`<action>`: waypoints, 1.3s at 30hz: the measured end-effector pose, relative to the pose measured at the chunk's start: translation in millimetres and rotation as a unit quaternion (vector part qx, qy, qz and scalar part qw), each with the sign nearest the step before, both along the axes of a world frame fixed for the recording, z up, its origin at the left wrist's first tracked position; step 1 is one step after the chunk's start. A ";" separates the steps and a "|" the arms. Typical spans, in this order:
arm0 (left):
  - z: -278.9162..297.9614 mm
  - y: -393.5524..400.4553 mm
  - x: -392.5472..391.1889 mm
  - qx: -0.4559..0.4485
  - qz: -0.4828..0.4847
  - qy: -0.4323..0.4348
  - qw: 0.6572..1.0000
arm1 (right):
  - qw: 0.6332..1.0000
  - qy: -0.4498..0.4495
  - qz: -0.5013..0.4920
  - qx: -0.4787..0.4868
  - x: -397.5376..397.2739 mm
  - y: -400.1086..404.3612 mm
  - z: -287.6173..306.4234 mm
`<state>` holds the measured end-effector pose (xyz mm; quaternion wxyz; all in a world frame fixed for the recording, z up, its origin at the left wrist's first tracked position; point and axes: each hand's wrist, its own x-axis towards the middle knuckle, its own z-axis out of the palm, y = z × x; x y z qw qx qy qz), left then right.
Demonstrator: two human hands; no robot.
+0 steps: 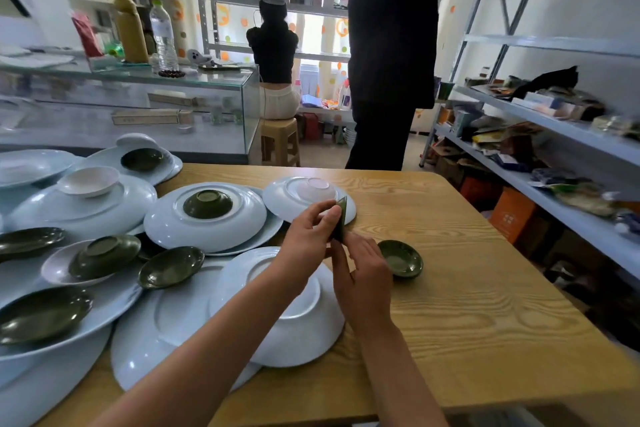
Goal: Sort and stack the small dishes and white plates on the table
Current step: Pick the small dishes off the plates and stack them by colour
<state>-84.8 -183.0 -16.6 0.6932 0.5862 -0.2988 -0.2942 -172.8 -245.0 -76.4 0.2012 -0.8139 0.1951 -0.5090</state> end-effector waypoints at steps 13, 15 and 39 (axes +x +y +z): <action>1.0 9.5 5.1 0.087 0.007 -0.209 0.974 | 0.982 -0.014 -0.180 0.052 -30.1 -12.9 -3.7; 0.0 14.4 6.8 0.100 0.009 -0.280 0.955 | 0.978 0.004 -0.200 0.062 -30.0 -14.1 -7.3; 4.7 147.0 57.2 0.195 0.110 -0.440 0.870 | 0.971 0.074 -0.219 0.053 -16.3 7.9 -5.9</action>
